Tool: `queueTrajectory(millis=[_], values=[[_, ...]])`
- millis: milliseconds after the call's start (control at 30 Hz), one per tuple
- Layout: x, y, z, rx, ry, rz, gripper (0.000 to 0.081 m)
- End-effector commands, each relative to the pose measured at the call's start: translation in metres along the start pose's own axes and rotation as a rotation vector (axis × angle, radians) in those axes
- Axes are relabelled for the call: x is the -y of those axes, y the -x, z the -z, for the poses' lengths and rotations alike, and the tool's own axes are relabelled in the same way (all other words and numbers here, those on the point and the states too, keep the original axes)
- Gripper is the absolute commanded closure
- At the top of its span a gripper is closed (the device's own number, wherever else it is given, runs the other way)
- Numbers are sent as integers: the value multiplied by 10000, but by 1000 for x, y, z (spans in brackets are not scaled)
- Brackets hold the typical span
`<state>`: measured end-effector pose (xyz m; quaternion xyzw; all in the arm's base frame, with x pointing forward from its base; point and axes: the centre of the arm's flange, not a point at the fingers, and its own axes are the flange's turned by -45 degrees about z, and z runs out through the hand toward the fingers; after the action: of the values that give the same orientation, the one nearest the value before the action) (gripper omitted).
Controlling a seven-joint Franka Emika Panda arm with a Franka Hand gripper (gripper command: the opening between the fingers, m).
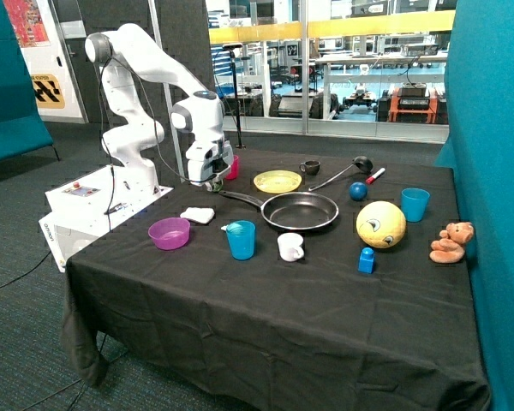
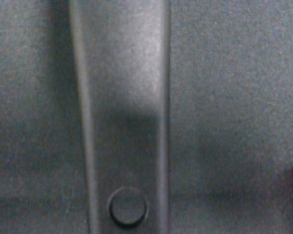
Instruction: Clean the pan
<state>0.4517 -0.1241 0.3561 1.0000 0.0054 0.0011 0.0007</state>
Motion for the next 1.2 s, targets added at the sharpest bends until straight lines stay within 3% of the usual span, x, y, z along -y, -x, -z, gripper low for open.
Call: queueTrajectory(millis=[0, 200, 1167], values=[[1, -3, -5, 21, -14, 307, 46], [1, 0, -9, 21, -14, 425, 1], [-41, 32, -27, 21, -13, 15, 0]])
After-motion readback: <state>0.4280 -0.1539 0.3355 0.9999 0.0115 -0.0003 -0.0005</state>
